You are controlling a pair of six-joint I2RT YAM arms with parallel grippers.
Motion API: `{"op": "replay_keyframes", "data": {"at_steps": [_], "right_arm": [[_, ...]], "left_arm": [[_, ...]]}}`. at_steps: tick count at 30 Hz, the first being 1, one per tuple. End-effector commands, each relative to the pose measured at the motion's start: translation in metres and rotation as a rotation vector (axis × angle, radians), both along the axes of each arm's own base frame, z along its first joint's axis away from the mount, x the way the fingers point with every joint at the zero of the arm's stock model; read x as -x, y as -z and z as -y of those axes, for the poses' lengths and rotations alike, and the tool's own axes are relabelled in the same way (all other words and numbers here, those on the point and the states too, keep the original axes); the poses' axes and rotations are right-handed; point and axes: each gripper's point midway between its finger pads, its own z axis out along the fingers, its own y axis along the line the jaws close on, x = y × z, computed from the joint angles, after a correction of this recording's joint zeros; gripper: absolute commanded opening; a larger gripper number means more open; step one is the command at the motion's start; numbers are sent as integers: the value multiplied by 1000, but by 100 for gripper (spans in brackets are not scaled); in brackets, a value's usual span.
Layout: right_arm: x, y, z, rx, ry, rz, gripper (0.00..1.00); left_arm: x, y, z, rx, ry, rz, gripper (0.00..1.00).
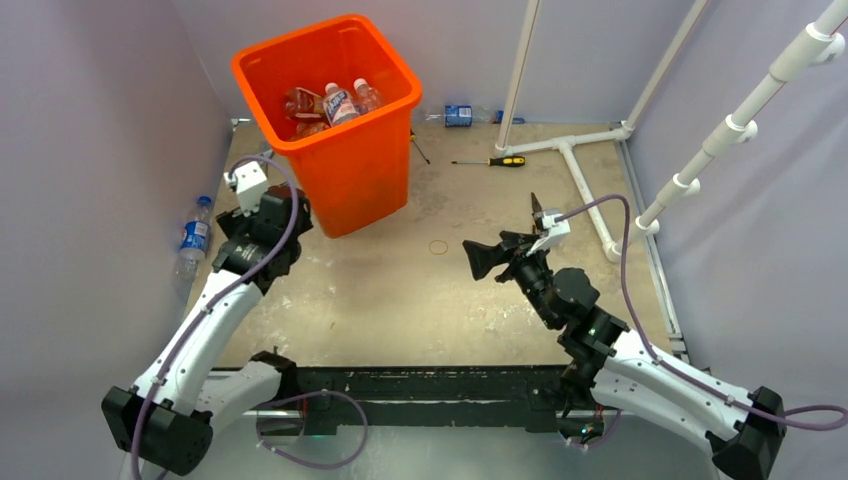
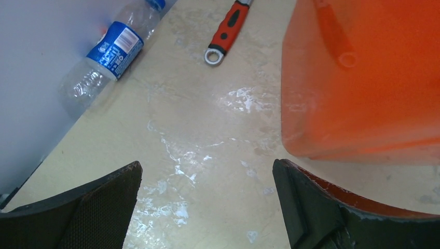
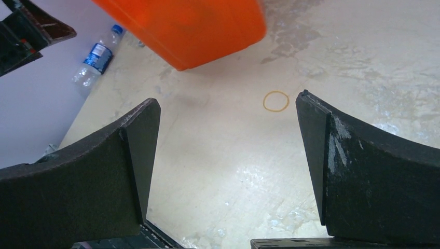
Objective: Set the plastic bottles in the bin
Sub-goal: Pick up the plastic bottle from the corner of the board.
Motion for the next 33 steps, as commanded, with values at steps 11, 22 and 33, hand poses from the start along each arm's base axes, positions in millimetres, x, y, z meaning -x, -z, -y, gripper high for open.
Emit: {"op": "replay_keyframes", "data": {"at_steps": [11, 22, 33], "right_arm": [[0, 41, -16, -19, -45, -92, 99], [24, 43, -21, -52, -166, -108, 99], [37, 55, -26, -69, -233, -116, 99]], "left_arm": [[-1, 32, -74, 194, -199, -8, 99], [-30, 53, -125, 372, -647, 181, 99], [-84, 46, -184, 108, -653, 148, 99]]}}
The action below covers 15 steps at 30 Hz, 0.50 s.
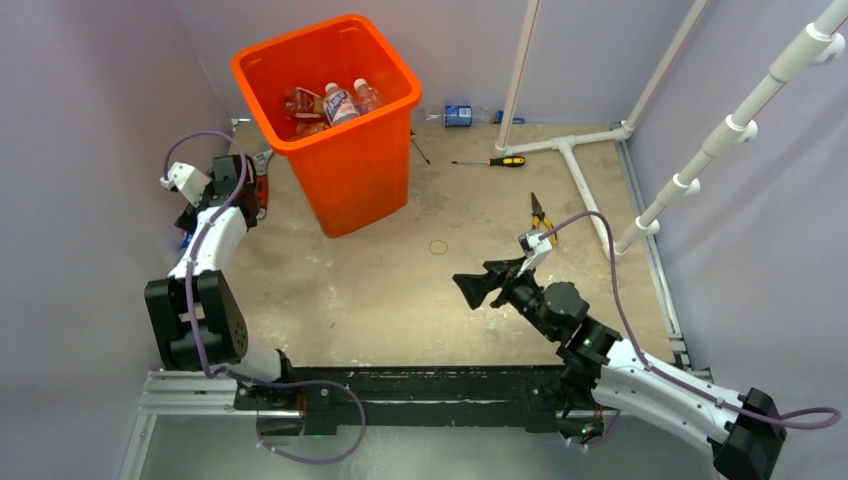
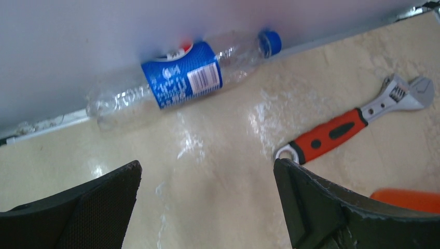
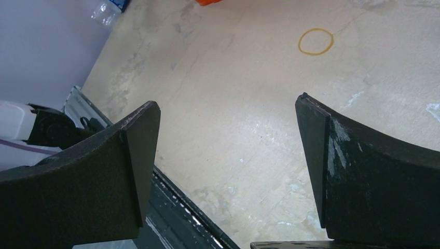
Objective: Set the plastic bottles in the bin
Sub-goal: Pick up the plastic bottle from the corner of the board.
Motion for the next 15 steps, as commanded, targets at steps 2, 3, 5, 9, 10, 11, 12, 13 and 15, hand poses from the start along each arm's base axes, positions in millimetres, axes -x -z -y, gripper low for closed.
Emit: {"op": "replay_keyframes", "data": {"at_steps": [2, 3, 5, 9, 10, 11, 12, 13, 15], "right_arm": [[7, -8, -9, -42, -60, 14, 99], [8, -8, -10, -41, -69, 12, 99], [9, -5, -13, -36, -84, 3, 99], [11, 2, -17, -40, -105, -10, 99], [11, 3, -18, -37, -107, -13, 99], [11, 5, -18, -34, -106, -16, 99], [11, 5, -17, -34, -104, -16, 99], [11, 5, -17, -36, -103, -14, 99], [10, 3, -17, -38, -102, -9, 99]], "left_arm": [[-40, -33, -38, -156, 18, 68, 99], [-46, -31, -41, -177, 31, 43, 99], [-54, -23, -50, -219, 37, -14, 99], [-69, -4, -63, -240, 56, -33, 99], [-76, -4, -64, -246, 68, -10, 99], [-80, -1, -65, -250, 79, -2, 99], [-84, 2, -64, -250, 87, 6, 99], [-86, 4, -65, -251, 89, 12, 99], [-89, 9, -65, -263, 101, 6, 99]]}}
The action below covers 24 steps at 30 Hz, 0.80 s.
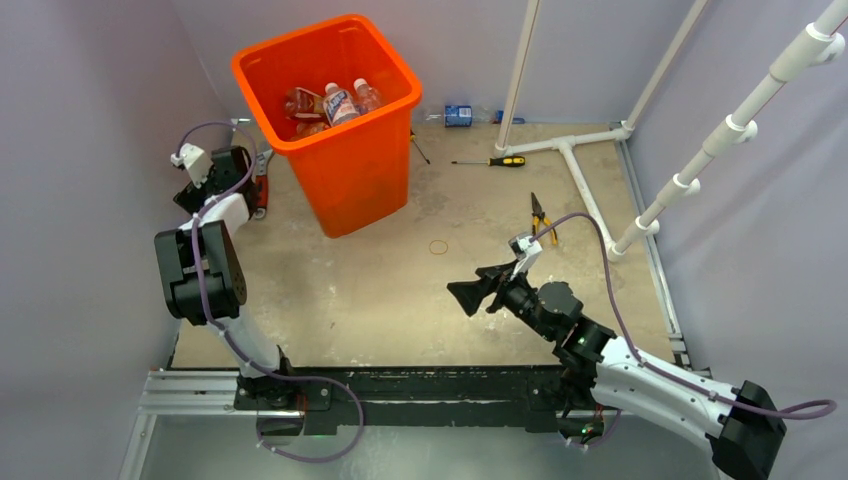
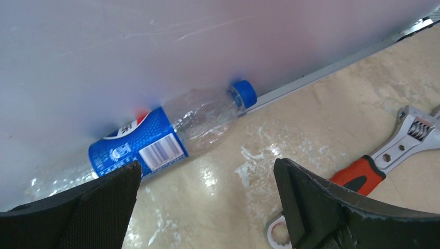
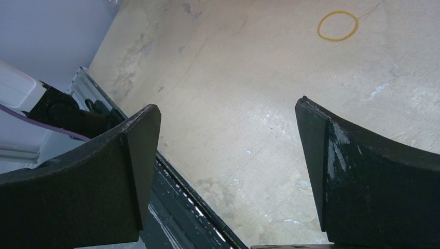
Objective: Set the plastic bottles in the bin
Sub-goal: Pick up the plastic bottle from the corner of the board.
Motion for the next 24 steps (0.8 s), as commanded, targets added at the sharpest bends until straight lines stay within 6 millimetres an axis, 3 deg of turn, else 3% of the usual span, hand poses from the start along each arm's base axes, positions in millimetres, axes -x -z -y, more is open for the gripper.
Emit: {"op": "replay_keyframes", "data": {"at_steps": [1, 5, 13, 19, 24], "right_arm": [[1, -14, -4, -49, -16, 31, 99], [0, -12, -2, -46, -9, 30, 99], [0, -12, -1, -38, -4, 31, 99], [-1, -15, 0, -38, 1, 37, 99], [-2, -14, -1, -39, 3, 36, 99]], "left_arm": [[-22, -19, -11, -74, 32, 86, 99], [-19, -11, -22, -100, 28, 33, 99], [0, 28, -43, -62, -3, -70, 99], [10, 40, -48, -58, -17, -96, 99], [6, 53, -44, -10, 23, -117, 99]]}}
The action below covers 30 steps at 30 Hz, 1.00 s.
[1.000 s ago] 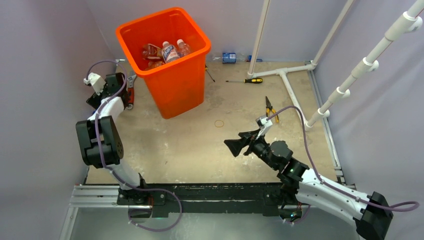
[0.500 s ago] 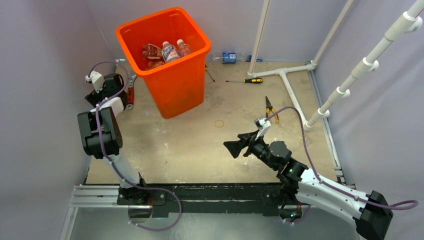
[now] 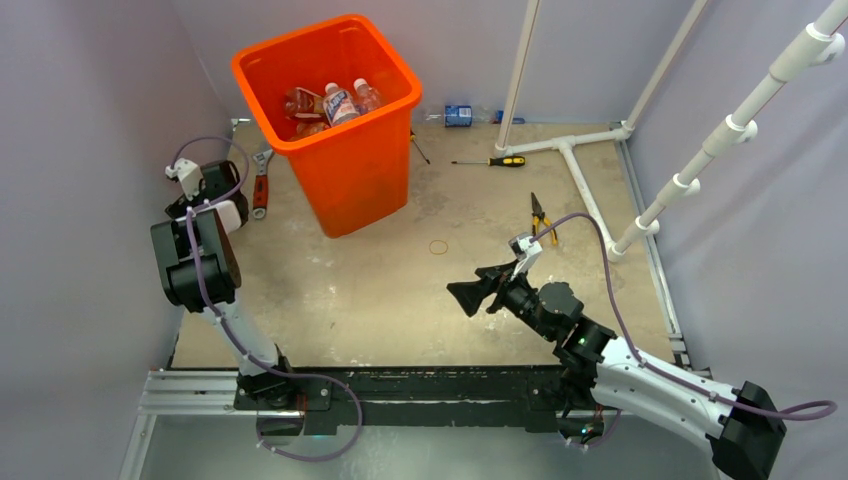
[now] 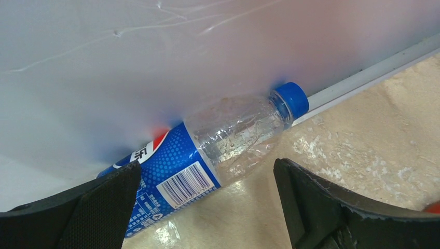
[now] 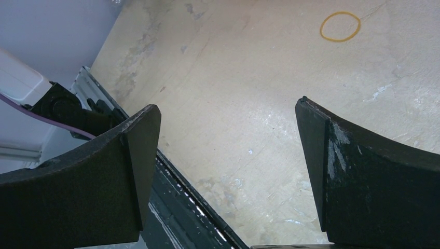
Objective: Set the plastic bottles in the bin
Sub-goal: Pick up the plastic bottle from the corner of the board.
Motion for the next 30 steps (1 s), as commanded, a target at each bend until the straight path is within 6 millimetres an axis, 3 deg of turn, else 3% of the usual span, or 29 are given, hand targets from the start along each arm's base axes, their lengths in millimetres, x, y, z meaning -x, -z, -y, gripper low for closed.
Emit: {"op": "replay_keyframes", "data": {"at_steps": [1, 18, 27, 30], "right_arm": [[-3, -13, 0, -32, 12, 34, 99], [2, -29, 4, -68, 3, 69, 99], [4, -35, 11, -80, 23, 78, 99], [4, -37, 15, -85, 34, 80, 99]], "left_arm": [[-7, 14, 2, 55, 37, -21, 98], [7, 48, 61, 312, 210, -7, 81], [8, 49, 69, 334, 256, -29, 68], [11, 52, 71, 340, 254, -33, 56]]}}
